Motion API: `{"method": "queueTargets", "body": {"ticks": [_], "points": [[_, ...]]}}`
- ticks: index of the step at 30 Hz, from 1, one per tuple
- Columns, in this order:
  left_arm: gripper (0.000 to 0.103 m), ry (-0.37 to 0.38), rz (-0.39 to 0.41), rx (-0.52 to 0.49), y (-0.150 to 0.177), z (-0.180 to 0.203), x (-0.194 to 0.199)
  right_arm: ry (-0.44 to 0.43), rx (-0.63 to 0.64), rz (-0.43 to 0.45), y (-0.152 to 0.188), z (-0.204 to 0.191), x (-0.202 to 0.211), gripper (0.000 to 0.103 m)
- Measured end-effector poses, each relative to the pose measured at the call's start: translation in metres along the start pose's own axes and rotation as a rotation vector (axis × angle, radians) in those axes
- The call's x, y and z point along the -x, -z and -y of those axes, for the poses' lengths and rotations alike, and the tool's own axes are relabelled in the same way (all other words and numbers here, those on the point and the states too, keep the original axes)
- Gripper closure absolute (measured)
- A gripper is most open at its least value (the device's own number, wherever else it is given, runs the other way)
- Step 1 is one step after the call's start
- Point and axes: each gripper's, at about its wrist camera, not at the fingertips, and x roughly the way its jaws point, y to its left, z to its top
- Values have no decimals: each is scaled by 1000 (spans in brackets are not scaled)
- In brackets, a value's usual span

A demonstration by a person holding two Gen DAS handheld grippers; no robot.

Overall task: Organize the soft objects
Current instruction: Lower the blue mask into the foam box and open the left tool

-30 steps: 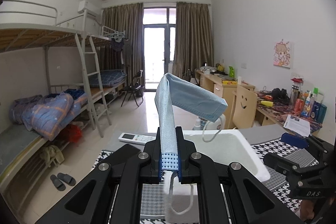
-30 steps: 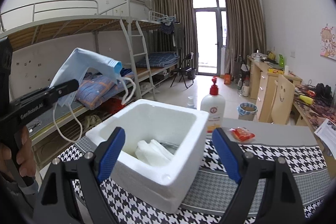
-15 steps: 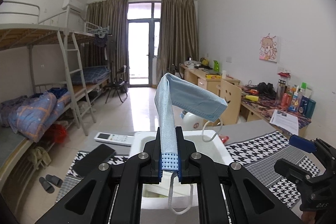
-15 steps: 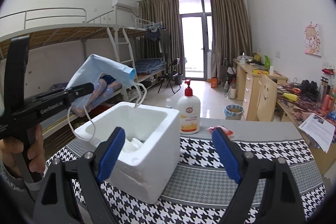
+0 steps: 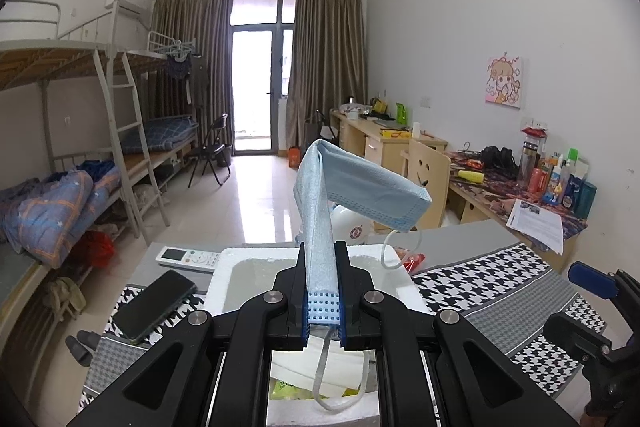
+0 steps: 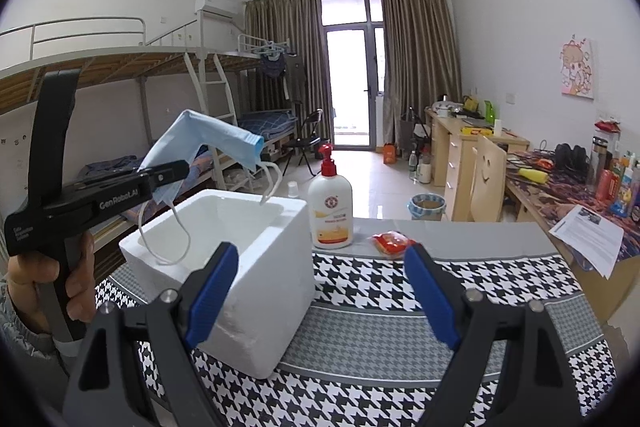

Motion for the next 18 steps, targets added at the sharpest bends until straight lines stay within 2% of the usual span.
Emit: {"method": "queueTargets", "body": {"ticks": [9, 12, 14, 16, 17, 18], "points": [[93, -37, -23, 20, -1, -3, -12, -3, -6, 3, 3, 3, 3, 15], [87, -42, -24, 19, 0, -4, -13, -1, -10, 2, 3, 5, 2, 15], [67, -61, -21, 20, 0, -5, -13, -1, -16, 0, 3, 6, 1, 15], [27, -67, -3, 31, 0, -7, -9, -1, -20, 0, 4, 7, 1, 15], [18, -77, 8, 36, -1, -8, -7, -3, -21, 0, 3, 8, 1, 15], [3, -90, 23, 39, -1, -8, -5, -2, -20, -1, 4, 7, 1, 15]]}}
